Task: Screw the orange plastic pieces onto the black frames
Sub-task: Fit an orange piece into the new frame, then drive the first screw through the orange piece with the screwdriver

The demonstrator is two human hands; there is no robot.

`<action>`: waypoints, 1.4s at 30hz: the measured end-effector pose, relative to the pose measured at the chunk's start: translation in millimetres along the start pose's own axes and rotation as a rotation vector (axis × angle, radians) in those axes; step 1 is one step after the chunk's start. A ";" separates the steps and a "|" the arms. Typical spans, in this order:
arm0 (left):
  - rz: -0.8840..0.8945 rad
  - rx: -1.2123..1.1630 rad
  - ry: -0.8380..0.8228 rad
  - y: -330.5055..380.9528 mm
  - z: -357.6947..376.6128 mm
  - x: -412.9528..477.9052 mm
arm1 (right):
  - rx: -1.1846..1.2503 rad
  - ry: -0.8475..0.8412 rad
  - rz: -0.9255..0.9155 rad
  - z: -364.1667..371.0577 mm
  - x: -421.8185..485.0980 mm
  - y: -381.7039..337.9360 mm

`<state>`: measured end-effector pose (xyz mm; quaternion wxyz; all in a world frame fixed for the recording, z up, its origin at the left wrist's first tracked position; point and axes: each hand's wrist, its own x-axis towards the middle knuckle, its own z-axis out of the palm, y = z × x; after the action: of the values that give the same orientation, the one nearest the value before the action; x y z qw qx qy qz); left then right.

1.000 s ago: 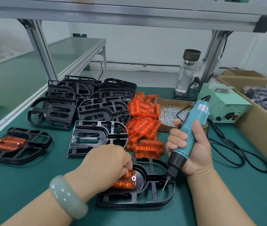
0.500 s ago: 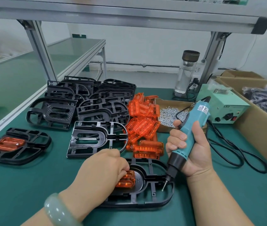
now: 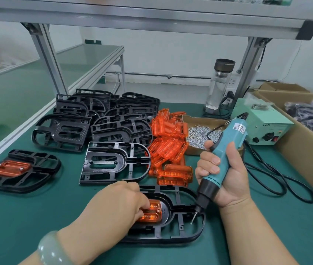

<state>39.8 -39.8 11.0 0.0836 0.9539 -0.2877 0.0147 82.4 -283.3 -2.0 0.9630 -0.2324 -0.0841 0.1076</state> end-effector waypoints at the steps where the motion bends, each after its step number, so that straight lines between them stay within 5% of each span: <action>1: 0.005 0.001 0.004 -0.5 1.3 -0.2 | 0.002 -0.002 0.000 0.0 -0.1 0.0; 24: -0.045 0.030 -0.135 8.8 4.2 25.1 | 0.090 -0.016 -0.024 1.0 -1.4 -7.3; 36: 0.028 -0.218 0.195 28.8 -23.7 111.1 | 0.164 0.030 -0.095 -5.3 -3.2 -23.1; 42: 0.076 -0.021 0.155 58.2 -9.5 194.4 | 0.161 0.017 -0.113 -9.8 -2.7 -26.1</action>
<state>170.0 -192.2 44.0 0.1152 0.9374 -0.3166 0.0884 86.2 -310.8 1.3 0.9838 -0.1498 -0.0798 0.0575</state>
